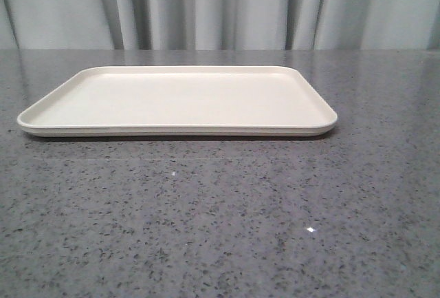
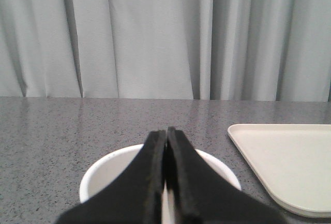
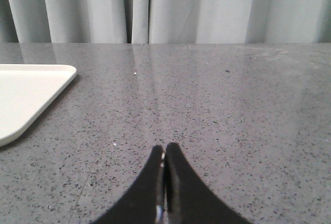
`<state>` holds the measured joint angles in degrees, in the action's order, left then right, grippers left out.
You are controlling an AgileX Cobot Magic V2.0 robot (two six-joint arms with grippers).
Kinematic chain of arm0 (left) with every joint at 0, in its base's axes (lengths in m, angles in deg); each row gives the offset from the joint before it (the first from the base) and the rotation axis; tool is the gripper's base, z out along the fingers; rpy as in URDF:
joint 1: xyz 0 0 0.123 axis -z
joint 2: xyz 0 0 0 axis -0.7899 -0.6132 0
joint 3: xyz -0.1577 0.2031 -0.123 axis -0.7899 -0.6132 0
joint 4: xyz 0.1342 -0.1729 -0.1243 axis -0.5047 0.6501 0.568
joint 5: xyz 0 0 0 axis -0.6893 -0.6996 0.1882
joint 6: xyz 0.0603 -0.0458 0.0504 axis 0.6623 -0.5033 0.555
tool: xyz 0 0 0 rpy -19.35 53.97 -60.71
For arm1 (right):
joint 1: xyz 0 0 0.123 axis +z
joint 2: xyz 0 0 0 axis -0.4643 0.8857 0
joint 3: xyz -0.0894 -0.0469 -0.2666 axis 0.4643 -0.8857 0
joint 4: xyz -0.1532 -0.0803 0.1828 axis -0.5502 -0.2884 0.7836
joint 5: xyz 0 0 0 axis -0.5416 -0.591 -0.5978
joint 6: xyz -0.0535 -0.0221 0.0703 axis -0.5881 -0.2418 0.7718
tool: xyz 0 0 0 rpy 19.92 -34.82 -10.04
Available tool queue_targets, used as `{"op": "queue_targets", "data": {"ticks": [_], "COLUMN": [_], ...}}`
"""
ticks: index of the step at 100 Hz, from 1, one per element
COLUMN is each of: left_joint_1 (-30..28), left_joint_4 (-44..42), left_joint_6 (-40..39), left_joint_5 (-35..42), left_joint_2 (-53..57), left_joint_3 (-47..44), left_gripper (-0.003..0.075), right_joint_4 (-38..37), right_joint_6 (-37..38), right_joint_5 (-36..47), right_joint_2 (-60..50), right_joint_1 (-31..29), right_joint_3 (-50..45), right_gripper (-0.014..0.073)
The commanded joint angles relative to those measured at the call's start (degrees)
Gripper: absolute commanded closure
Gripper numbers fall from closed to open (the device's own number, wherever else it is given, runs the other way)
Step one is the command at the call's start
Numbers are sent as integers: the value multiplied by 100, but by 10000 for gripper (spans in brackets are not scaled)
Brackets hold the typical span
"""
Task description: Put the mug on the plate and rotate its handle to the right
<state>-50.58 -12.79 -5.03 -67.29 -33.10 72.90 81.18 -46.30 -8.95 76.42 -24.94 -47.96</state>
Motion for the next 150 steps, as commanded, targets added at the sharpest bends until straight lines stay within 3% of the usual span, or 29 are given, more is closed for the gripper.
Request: {"op": "queue_targets", "data": {"ticks": [1,97,124,150], "left_joint_1": [-9,-9,-9,-9], "left_joint_4": [-1,-1,-1,-1], "left_joint_6": [-41,-41,-41,-41], "left_joint_5": [466,491,757,1623], "left_joint_2": [167,167,167,167], "left_joint_3": [-44,-44,-44,-44], "left_gripper": [740,740,741,740], "right_joint_4": [-45,-45,-45,-45], "right_joint_6": [-37,-37,-37,-37], "right_joint_5": [508,508,508,681], "right_joint_2": [-24,-24,-24,-24], "right_joint_1": [-16,-16,-16,-16], "right_joint_3": [5,5,5,5], "right_gripper": [713,713,713,713]}}
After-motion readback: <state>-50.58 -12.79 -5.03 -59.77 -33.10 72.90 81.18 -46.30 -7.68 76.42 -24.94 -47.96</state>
